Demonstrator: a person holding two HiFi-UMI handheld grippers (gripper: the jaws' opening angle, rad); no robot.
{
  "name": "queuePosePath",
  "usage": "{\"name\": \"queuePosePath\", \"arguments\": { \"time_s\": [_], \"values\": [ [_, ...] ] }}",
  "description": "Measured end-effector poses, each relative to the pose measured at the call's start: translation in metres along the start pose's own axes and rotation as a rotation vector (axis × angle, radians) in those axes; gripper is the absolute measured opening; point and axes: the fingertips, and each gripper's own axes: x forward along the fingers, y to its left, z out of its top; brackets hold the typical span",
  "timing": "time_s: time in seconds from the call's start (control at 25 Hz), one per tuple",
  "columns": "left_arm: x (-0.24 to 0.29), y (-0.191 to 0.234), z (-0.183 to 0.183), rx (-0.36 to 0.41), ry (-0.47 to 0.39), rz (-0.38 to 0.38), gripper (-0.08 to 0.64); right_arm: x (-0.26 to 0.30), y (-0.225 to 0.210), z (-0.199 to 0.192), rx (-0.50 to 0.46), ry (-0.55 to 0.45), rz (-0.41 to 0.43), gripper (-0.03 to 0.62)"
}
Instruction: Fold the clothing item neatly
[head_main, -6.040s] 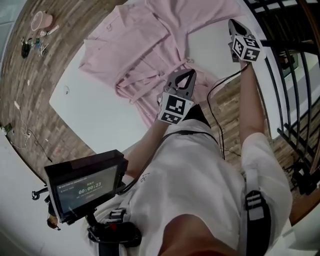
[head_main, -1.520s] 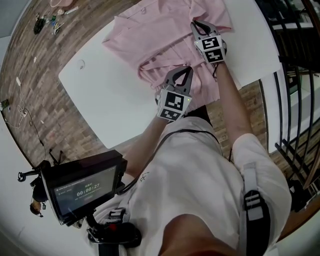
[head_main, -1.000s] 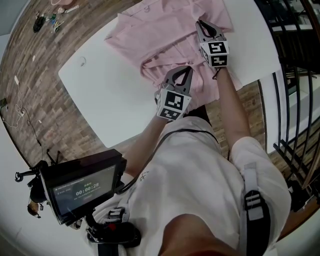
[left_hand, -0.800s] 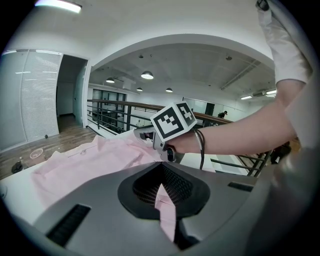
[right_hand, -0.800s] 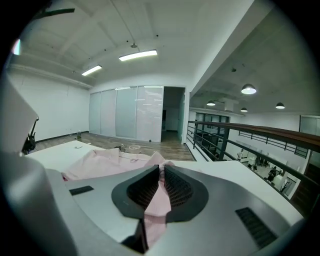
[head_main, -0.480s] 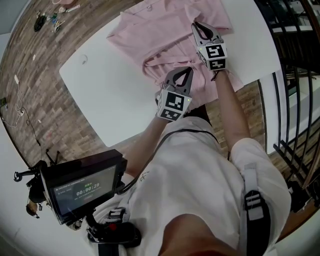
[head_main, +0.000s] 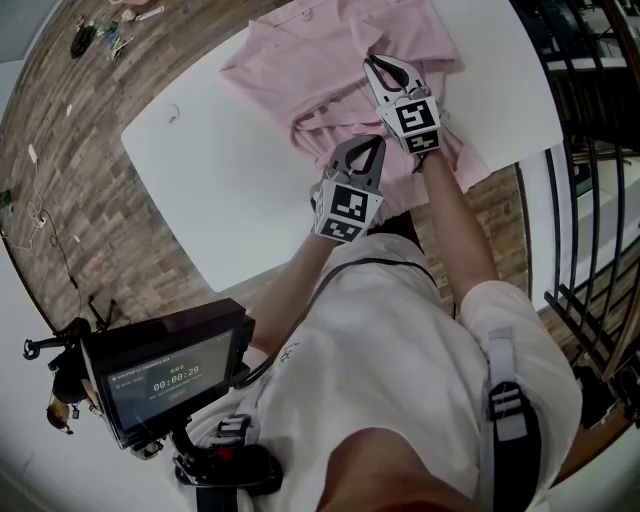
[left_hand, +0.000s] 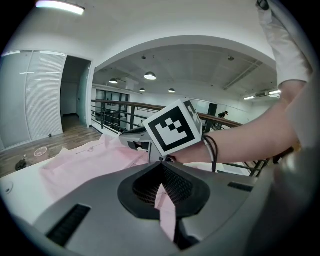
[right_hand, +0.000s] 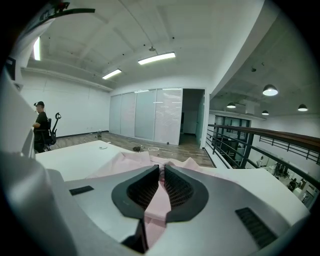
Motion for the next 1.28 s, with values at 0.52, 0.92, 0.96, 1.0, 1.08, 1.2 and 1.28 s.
{"name": "queuePosePath", "arguments": {
  "time_s": [0.52, 0.92, 0.96, 1.0, 1.08, 1.2, 1.28],
  "values": [
    [-0.015, 0.016, -0.019, -0.025, 0.012, 0.052, 0.003, 0.009, 0.053, 0.004, -0.026, -0.015, 0.152, 0.038],
    [-0.018, 0.019, -0.041, -0.039, 0.046, 0.066, 0.003, 0.016, 0.086, -0.003, -0.034, 0.013, 0.278, 0.038],
    [-0.019, 0.019, -0.043, -0.043, 0.048, 0.066, 0.003, 0.017, 0.089, -0.005, -0.036, 0.019, 0.288, 0.038],
    [-0.020, 0.019, -0.045, -0.045, 0.051, 0.066, 0.003, 0.018, 0.093, -0.006, -0.038, 0.024, 0.297, 0.038],
    [-0.023, 0.021, -0.050, -0.047, 0.058, 0.069, 0.003, 0.021, 0.099, -0.008, -0.042, 0.032, 0.313, 0.038],
    [-0.026, 0.025, -0.057, -0.053, 0.065, 0.076, 0.003, 0.027, 0.110, -0.010, -0.053, 0.039, 0.341, 0.038],
    [-0.028, 0.027, -0.060, -0.060, 0.067, 0.080, 0.003, 0.030, 0.119, -0.010, -0.056, 0.036, 0.361, 0.038]
  ]
}}
